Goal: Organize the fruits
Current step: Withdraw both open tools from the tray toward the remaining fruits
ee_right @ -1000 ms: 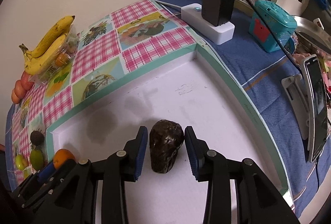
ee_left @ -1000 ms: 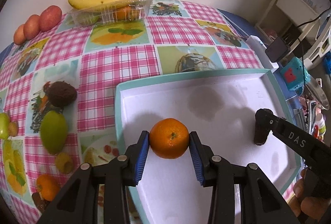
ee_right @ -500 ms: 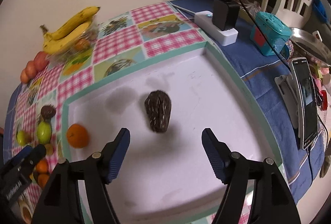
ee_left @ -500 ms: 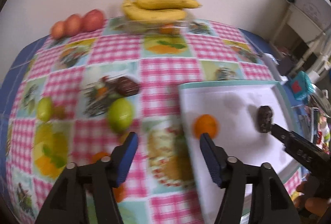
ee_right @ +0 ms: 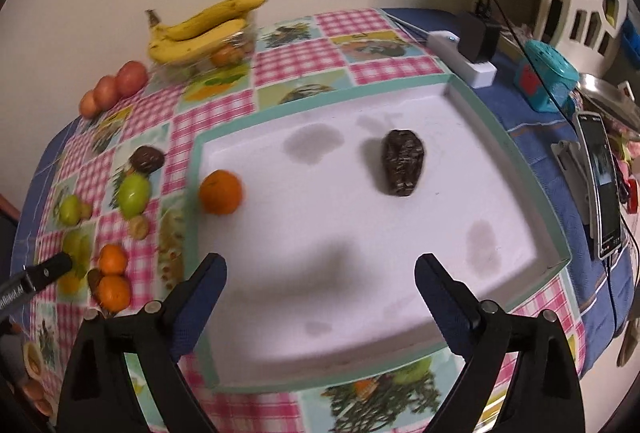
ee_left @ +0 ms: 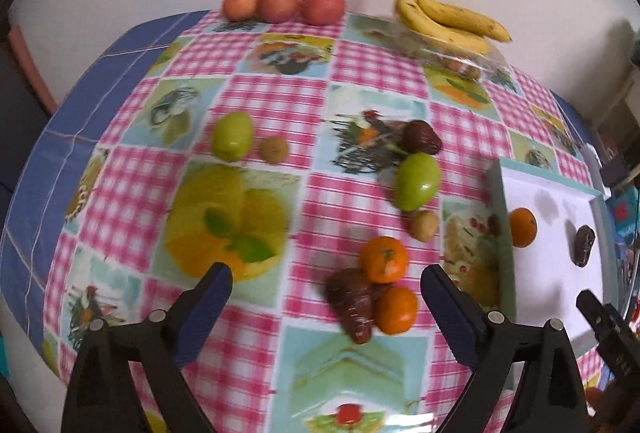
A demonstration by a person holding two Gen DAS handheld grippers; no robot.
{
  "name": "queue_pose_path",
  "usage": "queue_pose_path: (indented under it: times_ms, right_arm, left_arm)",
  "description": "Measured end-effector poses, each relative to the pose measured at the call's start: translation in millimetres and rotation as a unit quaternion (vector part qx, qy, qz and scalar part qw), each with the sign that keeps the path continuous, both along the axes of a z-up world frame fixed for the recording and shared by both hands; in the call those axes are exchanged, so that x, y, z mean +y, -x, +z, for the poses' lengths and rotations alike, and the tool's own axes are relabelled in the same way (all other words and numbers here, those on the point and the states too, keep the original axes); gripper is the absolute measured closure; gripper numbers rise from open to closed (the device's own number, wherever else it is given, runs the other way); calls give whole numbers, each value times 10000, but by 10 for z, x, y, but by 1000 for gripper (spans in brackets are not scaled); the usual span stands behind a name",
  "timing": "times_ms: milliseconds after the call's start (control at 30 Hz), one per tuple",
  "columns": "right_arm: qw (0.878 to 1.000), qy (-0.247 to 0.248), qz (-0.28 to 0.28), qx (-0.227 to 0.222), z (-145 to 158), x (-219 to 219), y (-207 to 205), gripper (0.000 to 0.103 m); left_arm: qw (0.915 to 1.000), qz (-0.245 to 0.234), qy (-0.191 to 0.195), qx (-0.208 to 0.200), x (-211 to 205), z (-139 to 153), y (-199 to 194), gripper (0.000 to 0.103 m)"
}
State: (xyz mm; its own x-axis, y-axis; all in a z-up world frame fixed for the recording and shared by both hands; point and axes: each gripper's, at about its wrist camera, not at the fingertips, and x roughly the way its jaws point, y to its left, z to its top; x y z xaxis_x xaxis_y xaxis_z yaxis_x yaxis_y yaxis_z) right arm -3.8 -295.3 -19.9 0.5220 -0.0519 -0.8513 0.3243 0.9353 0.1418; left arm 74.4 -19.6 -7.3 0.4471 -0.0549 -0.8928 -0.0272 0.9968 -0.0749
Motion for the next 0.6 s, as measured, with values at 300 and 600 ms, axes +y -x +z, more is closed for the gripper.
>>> queue_pose_path:
  times_ms: [300,600]
  right_arm:
    - [9987,-159,483,-101,4,444,-121,8]
    - [9918,-135,1257,-187,40,994,-337,8]
  left_arm:
    - [9976,514,121,-449,509,151,41,0]
    - [9949,656,439,-626,821,138,-49,0]
